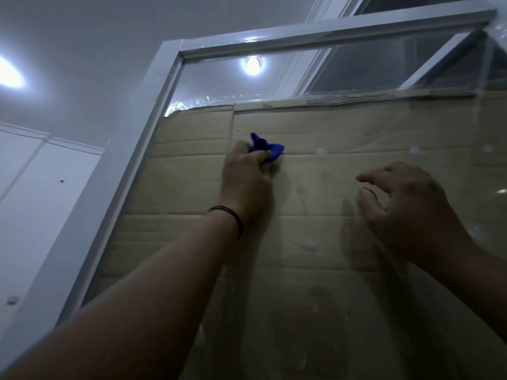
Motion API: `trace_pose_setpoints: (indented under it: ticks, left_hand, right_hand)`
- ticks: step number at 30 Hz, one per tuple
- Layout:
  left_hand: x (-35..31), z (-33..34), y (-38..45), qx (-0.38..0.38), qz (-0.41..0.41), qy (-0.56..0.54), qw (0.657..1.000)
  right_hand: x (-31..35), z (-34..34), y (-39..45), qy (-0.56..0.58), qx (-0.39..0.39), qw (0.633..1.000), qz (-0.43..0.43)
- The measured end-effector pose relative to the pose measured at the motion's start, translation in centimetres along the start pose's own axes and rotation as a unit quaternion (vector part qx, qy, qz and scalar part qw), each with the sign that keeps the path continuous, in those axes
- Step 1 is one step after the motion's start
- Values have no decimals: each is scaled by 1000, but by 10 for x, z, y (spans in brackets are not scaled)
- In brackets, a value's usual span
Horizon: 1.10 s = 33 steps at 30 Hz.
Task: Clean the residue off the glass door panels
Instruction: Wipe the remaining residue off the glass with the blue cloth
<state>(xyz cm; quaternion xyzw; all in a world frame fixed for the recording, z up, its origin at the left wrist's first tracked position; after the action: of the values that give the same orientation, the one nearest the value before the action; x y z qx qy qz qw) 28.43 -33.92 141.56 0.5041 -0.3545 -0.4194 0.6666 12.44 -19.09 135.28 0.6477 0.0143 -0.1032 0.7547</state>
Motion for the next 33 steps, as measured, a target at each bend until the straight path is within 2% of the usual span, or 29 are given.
trace_pose_setpoints:
  ticks: [4, 6, 9, 12, 16, 21, 24, 29, 33]
  left_hand:
    - [-16, 6, -10, 1, -28, -63, 998]
    - [-8, -6, -7, -24, -34, -76, 996]
    - [15, -27, -1, -92, -89, -41, 991]
    - [36, -38, 3, -87, -112, 3, 990]
    - [46, -39, 4, -46, -102, 69, 991]
    - [35, -29, 0, -29, -94, 96, 991]
    - [13, -16, -9, -33, -92, 85, 992]
    - [-36, 13, -27, -14, -16, 16, 1000]
    - [-36, 8, -23, 1, 24, 1, 1000]
  right_hand:
    - [-4, -4, 1, 9, -3, 1000, -4]
    - [-7, -9, 2, 12, -1, 1000, -12]
    - [-11, -16, 4, 12, 3, 1000, -15]
    - [-18, -18, 6, 16, -4, 1000, -22]
    - [-24, -21, 6, 16, 5, 1000, -20]
    - [-29, -22, 4, 27, 5, 999, -17]
    - [-33, -19, 1, 34, 8, 999, -18]
    - [-31, -15, -2, 49, 7, 998, -23]
    - [-28, -11, 1, 62, 12, 997, -33]
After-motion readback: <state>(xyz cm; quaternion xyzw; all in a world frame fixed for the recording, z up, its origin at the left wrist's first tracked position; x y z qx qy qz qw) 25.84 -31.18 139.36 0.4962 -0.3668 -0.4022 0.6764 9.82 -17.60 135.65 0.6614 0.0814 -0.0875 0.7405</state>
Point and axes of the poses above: each hand's wrist, its own y-axis towards the middle knuckle, its own z-axis out of the palm, x = y × z, the point moved 1 cm from there along y, towards the middle knuckle, and after that the axes turned 3 degrees about -x, right-handed, at the moved point
